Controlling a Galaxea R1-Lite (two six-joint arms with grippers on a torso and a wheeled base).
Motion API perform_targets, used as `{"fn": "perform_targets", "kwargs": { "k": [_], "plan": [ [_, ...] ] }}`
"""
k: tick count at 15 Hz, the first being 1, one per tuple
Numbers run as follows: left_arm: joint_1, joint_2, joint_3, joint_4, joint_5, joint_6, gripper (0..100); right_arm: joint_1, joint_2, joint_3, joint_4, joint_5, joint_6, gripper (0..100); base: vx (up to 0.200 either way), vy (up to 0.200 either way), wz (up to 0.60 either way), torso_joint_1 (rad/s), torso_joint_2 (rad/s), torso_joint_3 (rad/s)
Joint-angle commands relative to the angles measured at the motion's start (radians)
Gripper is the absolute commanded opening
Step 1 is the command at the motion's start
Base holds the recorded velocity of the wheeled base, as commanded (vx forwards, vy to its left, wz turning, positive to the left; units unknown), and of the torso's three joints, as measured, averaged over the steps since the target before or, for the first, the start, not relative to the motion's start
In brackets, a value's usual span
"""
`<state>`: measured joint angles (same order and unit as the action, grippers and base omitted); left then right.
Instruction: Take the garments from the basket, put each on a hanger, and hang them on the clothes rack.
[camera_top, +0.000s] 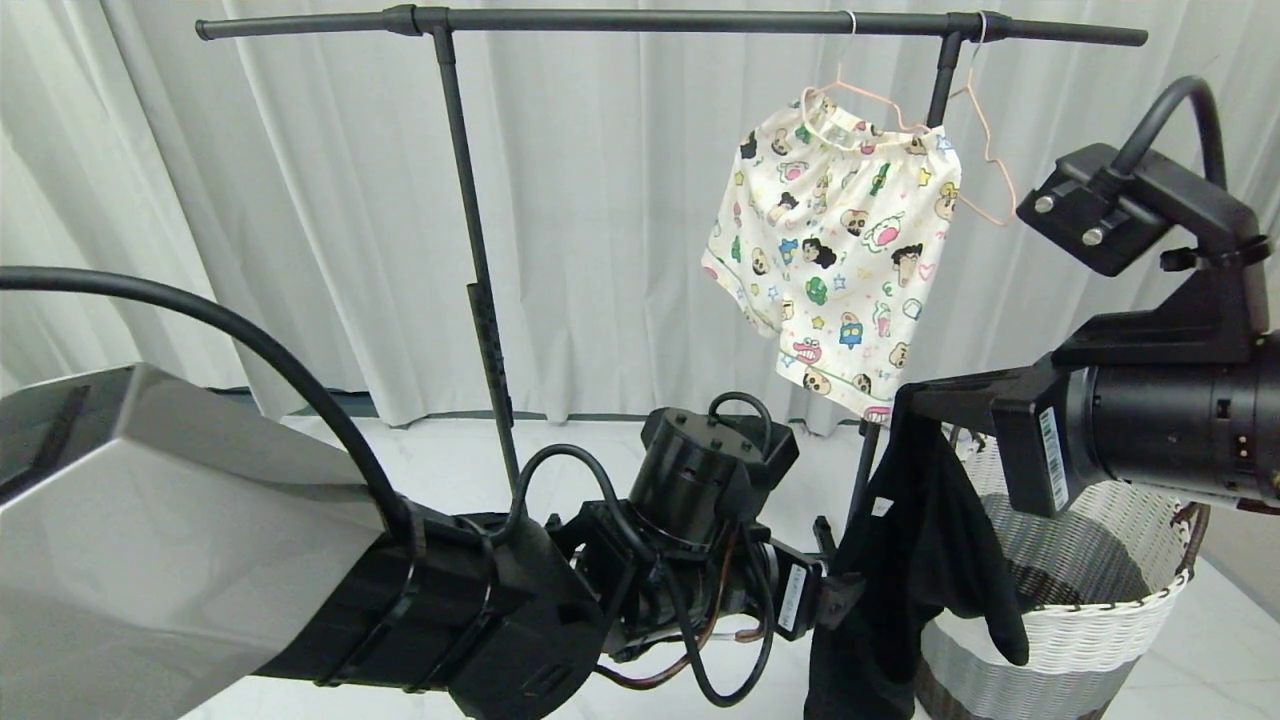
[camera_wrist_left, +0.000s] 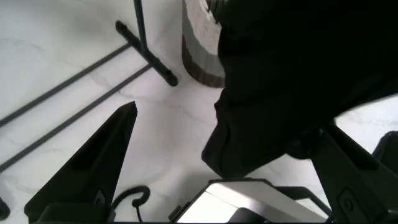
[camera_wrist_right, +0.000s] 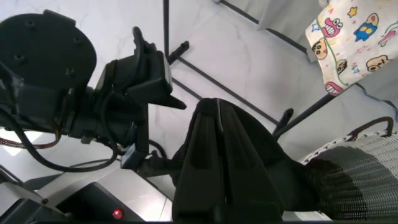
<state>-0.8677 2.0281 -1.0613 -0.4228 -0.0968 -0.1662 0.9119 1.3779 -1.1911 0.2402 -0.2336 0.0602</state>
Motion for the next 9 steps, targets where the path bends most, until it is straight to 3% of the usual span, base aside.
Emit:
{"fn": "perform_targets", "kwargs": {
  "k": [1,2,5,7,9],
  "plan": [
    [0.002,0.020,0.000,-0.001,-0.012,-0.001,100,-0.001,-0.011,0.011,0.001,0.000,0.001,0,0.000,0.000,0.00,0.000,0.00,0.000],
    [0.002,0.023,0.001,-0.001,-0.014,-0.001,0,-0.001,-0.019,0.016,0.001,0.000,0.000,0,0.000,0.000,0.00,0.000,0.00,0.000],
    [0.002,0.021,0.015,-0.001,-0.004,0.001,0,-0.004,-0.022,0.030,0.001,-0.001,0.007,0,0.000,0.000,0.00,0.000,0.00,0.000],
    [0.002,0.009,0.035,-0.001,0.009,0.016,0,-0.005,-0.008,0.050,0.001,-0.006,0.101,0,0.000,0.000,0.00,0.000,0.00,0.000],
    [0.002,-0.005,0.053,-0.001,0.085,0.020,0,-0.007,0.004,0.071,0.001,-0.006,0.167,0,0.000,0.000,0.00,0.000,0.00,0.000]
  ]
}}
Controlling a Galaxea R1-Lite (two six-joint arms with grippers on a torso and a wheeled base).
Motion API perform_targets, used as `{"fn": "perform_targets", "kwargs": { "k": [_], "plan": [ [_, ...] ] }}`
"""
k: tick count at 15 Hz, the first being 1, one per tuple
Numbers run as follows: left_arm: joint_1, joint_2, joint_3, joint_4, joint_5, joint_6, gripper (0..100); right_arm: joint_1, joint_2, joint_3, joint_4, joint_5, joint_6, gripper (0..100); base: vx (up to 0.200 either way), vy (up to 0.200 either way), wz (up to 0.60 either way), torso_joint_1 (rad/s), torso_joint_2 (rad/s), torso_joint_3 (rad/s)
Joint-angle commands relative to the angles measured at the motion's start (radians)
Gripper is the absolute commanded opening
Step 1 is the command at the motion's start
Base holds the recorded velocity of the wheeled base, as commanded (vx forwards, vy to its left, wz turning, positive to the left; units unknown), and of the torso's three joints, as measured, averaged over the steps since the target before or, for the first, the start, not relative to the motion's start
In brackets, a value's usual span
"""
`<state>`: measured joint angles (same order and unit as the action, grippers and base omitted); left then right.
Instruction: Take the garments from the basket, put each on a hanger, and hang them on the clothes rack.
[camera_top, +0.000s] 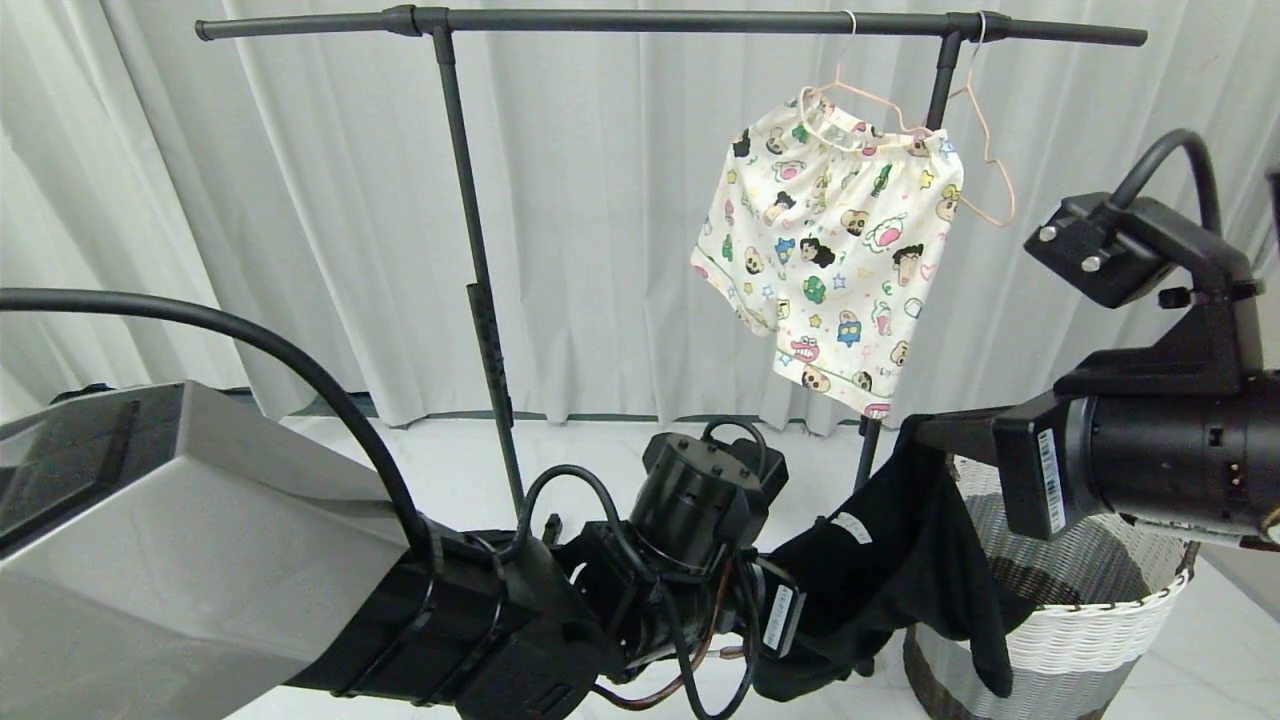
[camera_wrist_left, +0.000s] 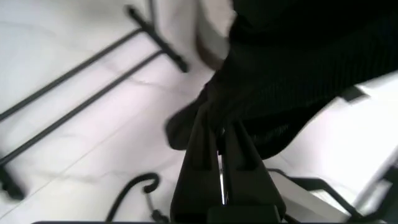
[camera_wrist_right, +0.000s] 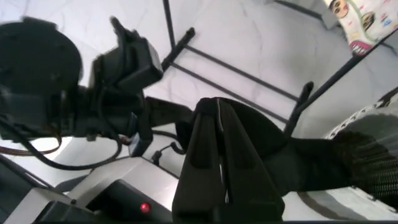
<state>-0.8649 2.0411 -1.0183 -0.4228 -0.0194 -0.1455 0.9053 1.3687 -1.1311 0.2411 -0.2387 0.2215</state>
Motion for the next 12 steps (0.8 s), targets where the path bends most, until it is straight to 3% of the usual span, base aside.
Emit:
{"fn": "perform_targets", "kwargs": {
  "k": [1,3,5,6,8,10,12],
  "plan": [
    [0.006,-0.048,0.044,-0.001,0.035,0.000,0,0.001,0.024,0.022,-0.002,-0.001,0.016,0,0.000,0.000,0.00,0.000,0.00,0.000],
    [0.043,-0.177,0.130,0.027,0.032,0.003,0,0.026,0.073,0.016,-0.071,0.002,0.013,0,0.000,0.000,0.00,0.000,0.00,0.000],
    [0.112,-0.346,0.175,0.191,0.029,0.004,0,0.069,0.162,-0.006,-0.223,0.001,0.012,0,0.000,0.000,0.00,0.000,0.00,0.000],
    [0.155,-0.435,0.159,0.331,0.029,0.017,0,0.086,0.199,-0.044,-0.246,0.001,0.012,0,0.000,0.000,0.00,0.000,0.00,0.000],
    [0.236,-0.572,0.113,0.506,0.024,0.093,0,0.093,0.251,-0.128,-0.250,-0.002,0.010,0,0.000,0.000,0.00,0.000,0.00,0.000],
    [0.290,-0.648,0.058,0.579,0.009,0.156,0,0.092,0.262,-0.185,-0.244,-0.007,0.007,0,0.000,0.000,0.00,0.000,0.00,0.000],
    [0.294,-0.668,-0.032,0.682,0.007,0.235,0,0.089,0.234,-0.185,-0.224,-0.062,0.007,0,0.000,0.000,0.00,0.000,0.00,0.000]
  ]
}}
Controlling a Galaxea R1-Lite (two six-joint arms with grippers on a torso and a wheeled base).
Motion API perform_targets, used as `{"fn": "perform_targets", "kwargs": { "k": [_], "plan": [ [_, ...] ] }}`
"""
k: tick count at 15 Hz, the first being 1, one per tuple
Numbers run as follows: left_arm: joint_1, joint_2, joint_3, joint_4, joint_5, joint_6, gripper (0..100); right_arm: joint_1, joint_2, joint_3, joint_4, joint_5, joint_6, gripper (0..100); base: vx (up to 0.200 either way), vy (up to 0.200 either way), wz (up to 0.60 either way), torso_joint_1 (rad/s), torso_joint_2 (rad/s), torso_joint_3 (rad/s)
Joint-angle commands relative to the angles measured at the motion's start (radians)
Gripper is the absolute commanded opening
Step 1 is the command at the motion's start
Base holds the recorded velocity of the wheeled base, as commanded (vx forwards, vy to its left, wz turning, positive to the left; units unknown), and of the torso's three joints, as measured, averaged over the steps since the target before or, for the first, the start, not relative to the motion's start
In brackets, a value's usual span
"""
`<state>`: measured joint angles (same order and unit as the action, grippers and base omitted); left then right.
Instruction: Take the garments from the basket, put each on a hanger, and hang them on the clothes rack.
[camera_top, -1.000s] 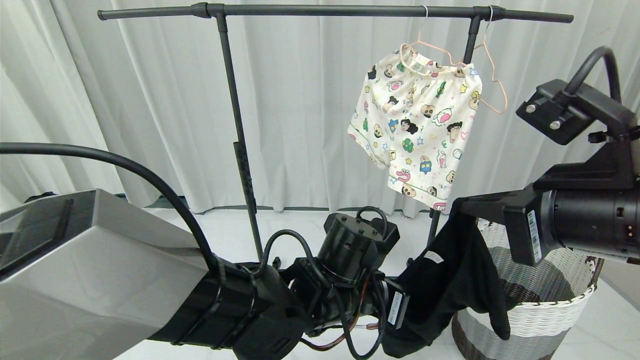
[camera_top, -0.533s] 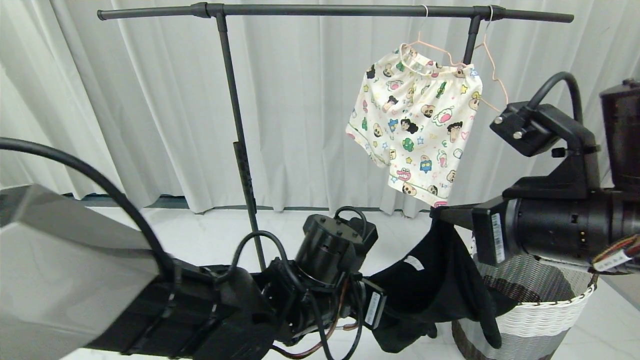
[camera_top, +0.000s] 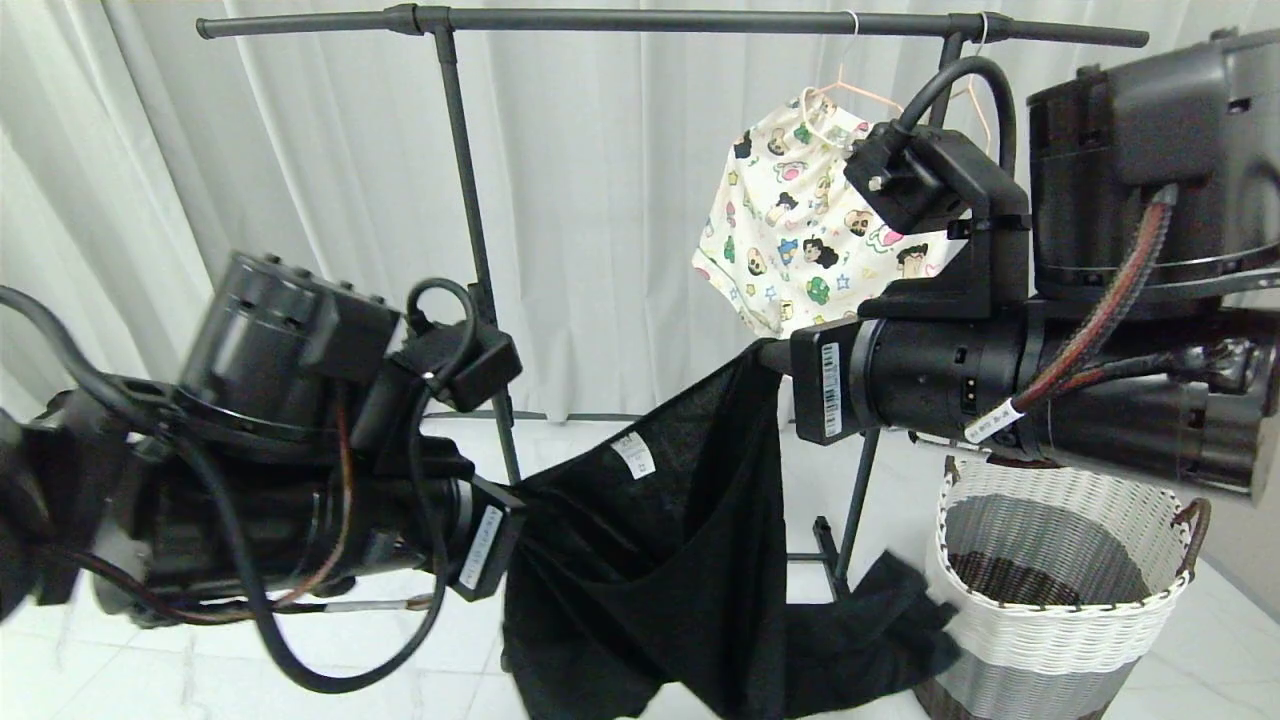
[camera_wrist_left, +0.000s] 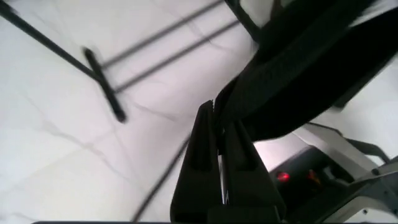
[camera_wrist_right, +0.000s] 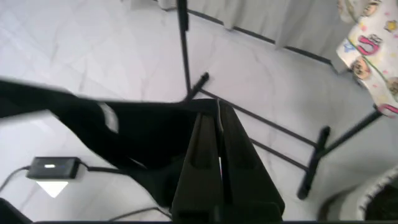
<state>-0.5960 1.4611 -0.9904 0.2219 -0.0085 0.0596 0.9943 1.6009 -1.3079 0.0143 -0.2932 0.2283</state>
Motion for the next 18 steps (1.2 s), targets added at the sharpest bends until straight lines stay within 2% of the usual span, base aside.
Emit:
{"fn": "perform_targets", "kwargs": {
  "k": [1,5,9,12,18],
  "plan": [
    [0.027,-0.093,-0.113,0.083,-0.004,0.092,0,0.003,-0.027,-0.007,0.039,-0.032,0.000,0,0.000,0.000,0.00,0.000,0.00,0.000],
    [-0.033,-0.064,-0.343,0.109,-0.039,0.115,0,0.001,-0.190,-0.013,0.233,-0.113,-0.001,0,0.000,0.000,0.00,0.000,0.00,0.000],
    [-0.056,-0.057,-0.524,0.283,-0.047,0.118,0,-0.014,-0.223,-0.099,0.243,-0.116,-0.041,0,0.000,0.000,0.00,0.000,0.00,0.000],
    [-0.079,-0.057,-0.547,0.289,-0.042,0.117,0,-0.022,-0.217,-0.165,0.288,-0.116,-0.095,0,0.000,0.000,0.00,0.000,0.00,0.000],
    [-0.116,-0.059,-0.542,0.287,-0.038,0.115,0,-0.022,-0.222,-0.160,0.293,-0.119,-0.099,0,0.000,0.000,0.00,0.000,0.00,0.000]
  ]
}}
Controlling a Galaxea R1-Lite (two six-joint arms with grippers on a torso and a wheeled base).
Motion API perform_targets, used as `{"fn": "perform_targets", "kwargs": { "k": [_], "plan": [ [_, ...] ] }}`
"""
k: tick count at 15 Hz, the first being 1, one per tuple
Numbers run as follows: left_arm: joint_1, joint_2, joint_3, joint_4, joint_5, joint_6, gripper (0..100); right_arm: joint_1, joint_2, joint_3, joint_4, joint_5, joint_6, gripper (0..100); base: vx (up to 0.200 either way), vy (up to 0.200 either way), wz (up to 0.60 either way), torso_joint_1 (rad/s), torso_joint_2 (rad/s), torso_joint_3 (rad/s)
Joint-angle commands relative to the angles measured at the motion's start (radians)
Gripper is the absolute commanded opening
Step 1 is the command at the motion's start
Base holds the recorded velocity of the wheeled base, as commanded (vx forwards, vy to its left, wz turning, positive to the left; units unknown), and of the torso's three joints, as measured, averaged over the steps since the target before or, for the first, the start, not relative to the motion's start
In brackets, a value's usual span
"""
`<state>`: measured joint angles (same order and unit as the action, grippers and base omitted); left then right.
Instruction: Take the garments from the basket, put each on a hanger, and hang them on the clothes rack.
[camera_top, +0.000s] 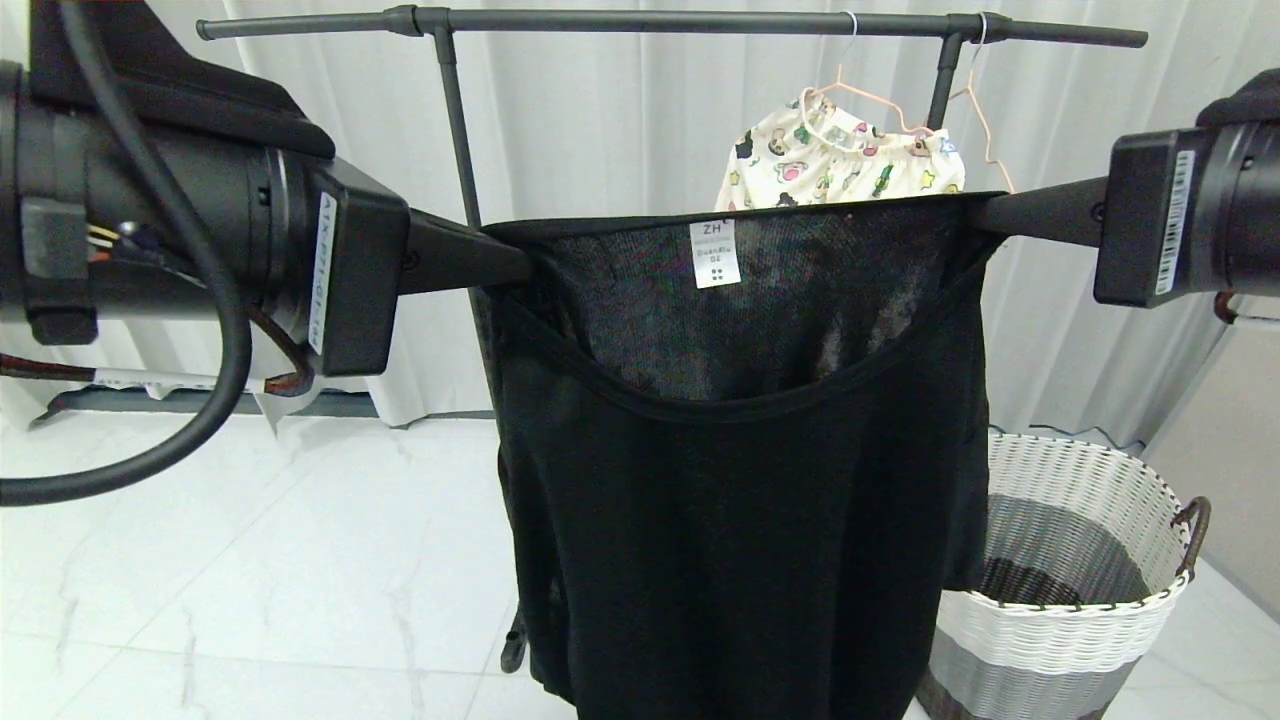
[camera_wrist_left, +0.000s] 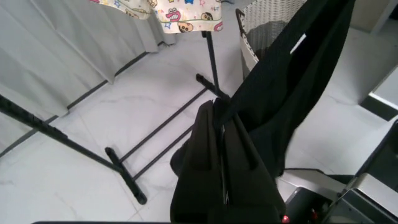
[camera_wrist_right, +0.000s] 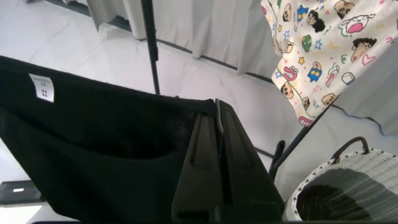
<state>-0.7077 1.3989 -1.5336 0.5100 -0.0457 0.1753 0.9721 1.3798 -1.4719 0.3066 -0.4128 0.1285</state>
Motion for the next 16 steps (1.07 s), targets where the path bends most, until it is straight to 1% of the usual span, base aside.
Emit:
{"fn": "perform_targets", "kwargs": {
  "k": [1,4,5,6,7,8,9,10,11,12,13,14,16],
  "plan": [
    [-0.007,0.005,0.001,-0.001,-0.002,0.001,0,0.000,-0.001,0.002,0.000,0.000,0.000,0,0.000,0.000,0.00,0.000,0.00,0.000],
    [-0.021,0.005,0.006,-0.001,-0.002,0.001,0,0.000,-0.004,0.013,0.000,0.000,0.005,0,0.000,0.000,0.00,0.000,0.00,0.000],
    [-0.021,0.008,0.007,-0.001,-0.002,0.018,0,0.000,-0.016,0.025,0.002,0.000,0.005,0,0.000,0.000,0.00,0.000,0.00,0.000],
    [-0.019,0.020,0.017,-0.002,-0.003,0.066,0,0.000,-0.031,0.038,0.008,0.000,0.006,0,0.000,0.000,0.00,0.000,0.00,0.000],
    [-0.021,0.029,0.020,-0.008,-0.008,0.098,0,0.000,-0.065,0.053,0.026,0.002,0.010,0,0.000,0.000,0.00,0.000,0.00,0.000],
    [-0.023,0.052,0.018,-0.034,-0.011,0.105,0,0.003,-0.102,0.078,0.078,0.003,0.011,0,0.000,0.000,0.00,0.000,0.00,0.000],
    [-0.035,0.075,0.017,-0.084,-0.022,0.107,0,0.014,-0.136,0.096,0.126,0.009,0.011,0,0.000,0.000,0.00,0.000,0.00,0.000],
    [-0.041,0.101,0.015,-0.143,-0.048,0.108,0,0.040,-0.163,0.116,0.147,0.011,0.011,0,0.000,0.000,0.00,0.000,0.00,0.000],
    [-0.041,0.126,0.013,-0.200,-0.102,0.116,0,0.077,-0.183,0.140,0.151,0.011,0.013,0,0.000,0.000,0.00,0.000,0.00,0.000],
    [-0.041,0.141,0.007,-0.231,-0.144,0.130,0,0.106,-0.191,0.153,0.151,0.011,0.013,0,0.000,0.000,0.00,0.000,0.00,0.000],
    [-0.036,0.172,-0.022,-0.255,-0.233,0.139,0,0.171,-0.199,0.168,0.151,0.009,0.013,0,0.000,0.000,0.00,0.000,0.00,0.000],
    [-0.029,0.193,-0.057,-0.255,-0.275,0.139,0,0.223,-0.202,0.173,0.151,0.009,0.013,0,0.000,0.000,0.00,0.000,0.00,0.000],
    [-0.024,0.227,-0.106,-0.255,-0.284,0.139,0,0.281,-0.199,0.177,0.152,0.008,0.013,0,0.000,0.000,0.00,0.000,0.00,0.000]
  ]
}}
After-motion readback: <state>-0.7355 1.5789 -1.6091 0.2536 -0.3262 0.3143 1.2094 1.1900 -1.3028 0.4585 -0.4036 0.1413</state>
